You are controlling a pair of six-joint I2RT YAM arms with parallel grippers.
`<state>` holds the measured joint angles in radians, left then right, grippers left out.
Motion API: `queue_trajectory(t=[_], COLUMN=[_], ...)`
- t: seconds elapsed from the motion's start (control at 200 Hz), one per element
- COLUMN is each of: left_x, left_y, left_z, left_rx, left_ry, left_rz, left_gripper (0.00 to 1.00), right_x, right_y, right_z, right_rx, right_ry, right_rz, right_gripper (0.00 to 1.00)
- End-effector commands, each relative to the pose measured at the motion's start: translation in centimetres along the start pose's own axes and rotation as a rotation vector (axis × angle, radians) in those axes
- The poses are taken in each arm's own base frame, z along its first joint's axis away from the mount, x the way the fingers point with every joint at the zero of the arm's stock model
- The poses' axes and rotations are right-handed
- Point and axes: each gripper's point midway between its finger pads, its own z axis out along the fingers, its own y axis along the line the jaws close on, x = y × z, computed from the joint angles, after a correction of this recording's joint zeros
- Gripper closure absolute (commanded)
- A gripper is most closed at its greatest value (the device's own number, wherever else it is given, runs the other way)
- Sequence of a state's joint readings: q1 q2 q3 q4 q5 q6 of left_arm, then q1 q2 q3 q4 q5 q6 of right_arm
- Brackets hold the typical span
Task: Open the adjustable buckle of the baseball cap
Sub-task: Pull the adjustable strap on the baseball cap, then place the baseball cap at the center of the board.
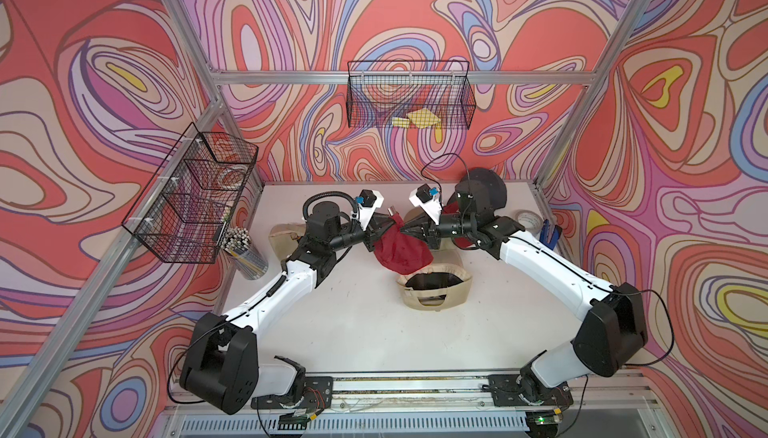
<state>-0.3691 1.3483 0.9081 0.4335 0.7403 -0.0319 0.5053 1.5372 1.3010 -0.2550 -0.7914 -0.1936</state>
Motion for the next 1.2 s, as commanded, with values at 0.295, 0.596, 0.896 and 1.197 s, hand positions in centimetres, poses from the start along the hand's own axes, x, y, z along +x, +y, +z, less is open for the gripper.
queue_trajectory(t=[0.295,0.596,0.896,1.197], left_x=[-4.5,-2.0,0.7,3.6], left_y=[4.7,10.2,16.2,22.9], left_z=[-3.0,-2.9,-2.1,-2.1], left_rx=[-0.089,-0.294,-0.407,-0.590], left_ry=[-0.208,-0.119,-0.006,0.065], left_rz=[-0.041,-0.113,-0.128,-0.120], left_gripper=[1.00,1.00,1.00,1.00], right_x=[0.7,-0.5,-0.3,1.5], right_y=[-1.7,-2.9,-2.8,-3.3], right_z=[-0.4,-2.0,-2.4,-2.3], right_rx=[0.124,0.259,0.277,0.297], right_ry=[0.031,-0.020,-0.025,0.019], right_rz=[0.050,0.073,0.080,0.086], right_gripper=[0.45,0.02,0.02,0.02])
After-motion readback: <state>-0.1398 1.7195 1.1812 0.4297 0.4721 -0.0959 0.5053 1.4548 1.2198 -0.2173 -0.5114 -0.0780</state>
